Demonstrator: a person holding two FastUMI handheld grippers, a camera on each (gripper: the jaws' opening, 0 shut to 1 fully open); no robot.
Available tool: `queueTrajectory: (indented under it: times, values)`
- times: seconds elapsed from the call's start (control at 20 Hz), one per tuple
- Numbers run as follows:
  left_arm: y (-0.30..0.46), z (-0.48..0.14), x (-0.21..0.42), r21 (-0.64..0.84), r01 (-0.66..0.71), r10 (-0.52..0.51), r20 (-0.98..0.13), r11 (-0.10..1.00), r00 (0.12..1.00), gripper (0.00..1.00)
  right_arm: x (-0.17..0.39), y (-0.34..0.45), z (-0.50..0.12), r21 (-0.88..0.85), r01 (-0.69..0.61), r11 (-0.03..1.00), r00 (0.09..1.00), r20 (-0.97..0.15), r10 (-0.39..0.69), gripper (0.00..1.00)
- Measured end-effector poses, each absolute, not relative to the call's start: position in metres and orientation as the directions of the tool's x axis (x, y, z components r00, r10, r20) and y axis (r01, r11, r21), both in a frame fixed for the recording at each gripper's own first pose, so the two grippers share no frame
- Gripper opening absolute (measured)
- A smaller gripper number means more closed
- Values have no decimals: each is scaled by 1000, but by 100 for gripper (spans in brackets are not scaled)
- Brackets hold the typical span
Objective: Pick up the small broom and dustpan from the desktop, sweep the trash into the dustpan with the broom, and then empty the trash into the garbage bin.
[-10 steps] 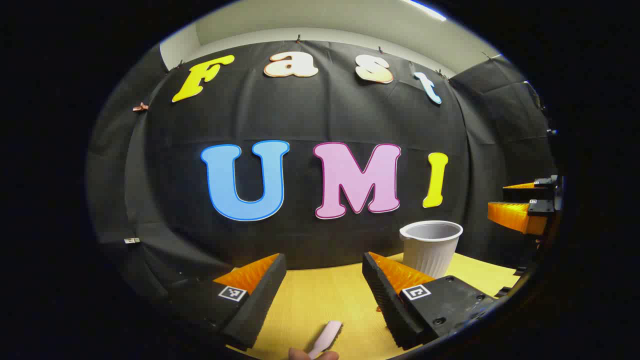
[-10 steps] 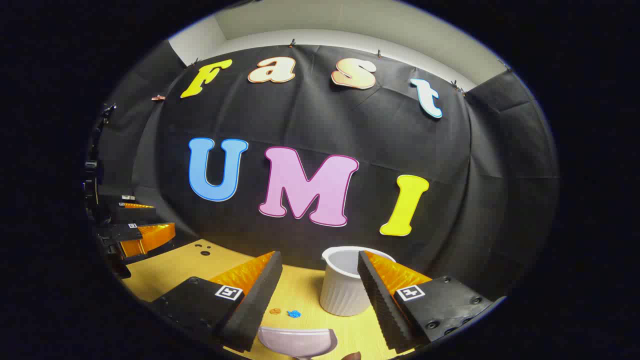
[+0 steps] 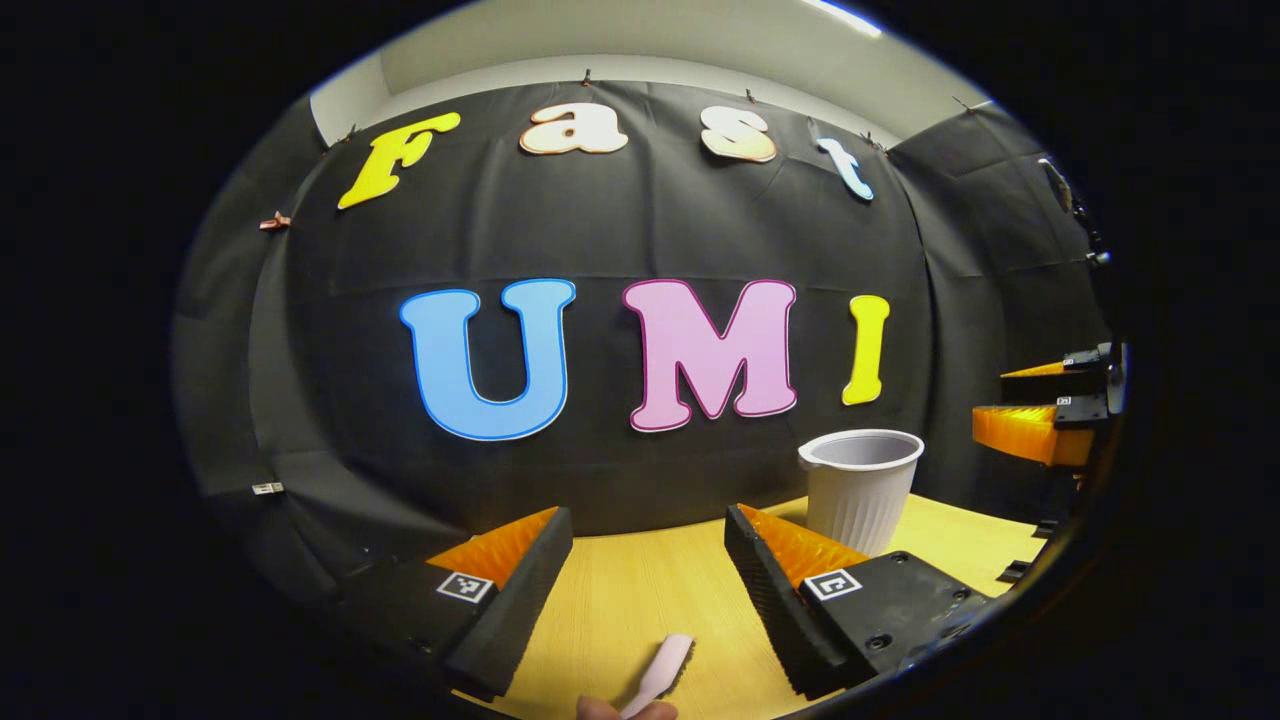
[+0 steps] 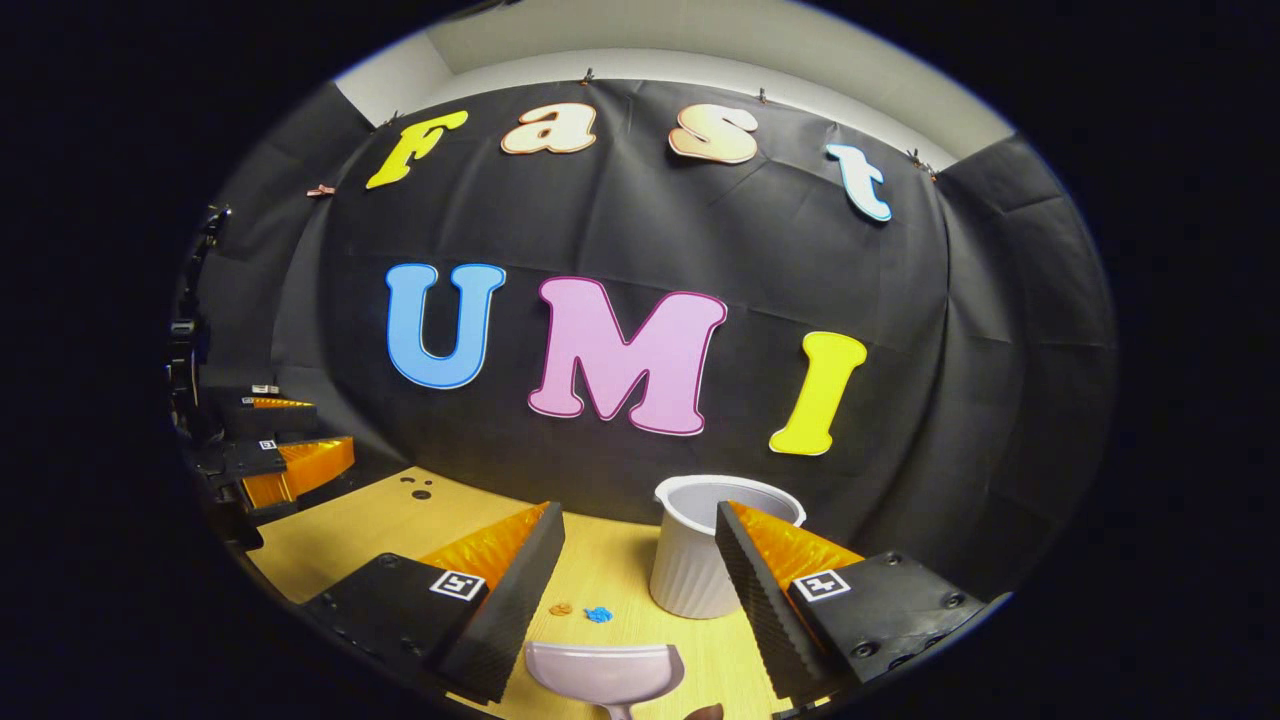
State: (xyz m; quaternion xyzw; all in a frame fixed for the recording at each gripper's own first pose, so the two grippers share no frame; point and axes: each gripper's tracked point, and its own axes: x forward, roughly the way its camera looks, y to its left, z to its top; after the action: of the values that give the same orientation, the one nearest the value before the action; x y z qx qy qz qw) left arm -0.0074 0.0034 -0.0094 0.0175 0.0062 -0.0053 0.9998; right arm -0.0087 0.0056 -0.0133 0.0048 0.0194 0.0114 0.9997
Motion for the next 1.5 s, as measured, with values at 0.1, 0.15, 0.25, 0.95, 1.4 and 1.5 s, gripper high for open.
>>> queueTrajectory:
  times: [0.1,0.15,0.25,0.95,1.4,1.5]
  values:
    - [3,-14,-9,35,15,-14,-25,999,1000,97,-11,6,-19,7,-28,1000,998,-53,29,95]
    - [3,-17,-10,31,17,-16,-31,999,999,97,-12,7,-23,6,-36,999,997,-67,36,95]
    - [4,-22,-11,28,16,-15,-42,999,999,97,-16,10,-37,11,-57,998,992,-114,58,96]
    - [12,-61,-18,53,9,-3,-111,999,994,97,-93,14,-266,47,-121,992,692,-712,118,93]
    - [19,-73,-19,54,3,4,-129,999,992,97,-92,26,-377,42,-181,983,429,-896,117,89]
    - [24,-76,-21,60,-5,13,-129,998,992,97,-86,31,-392,65,-164,984,391,-912,125,86]
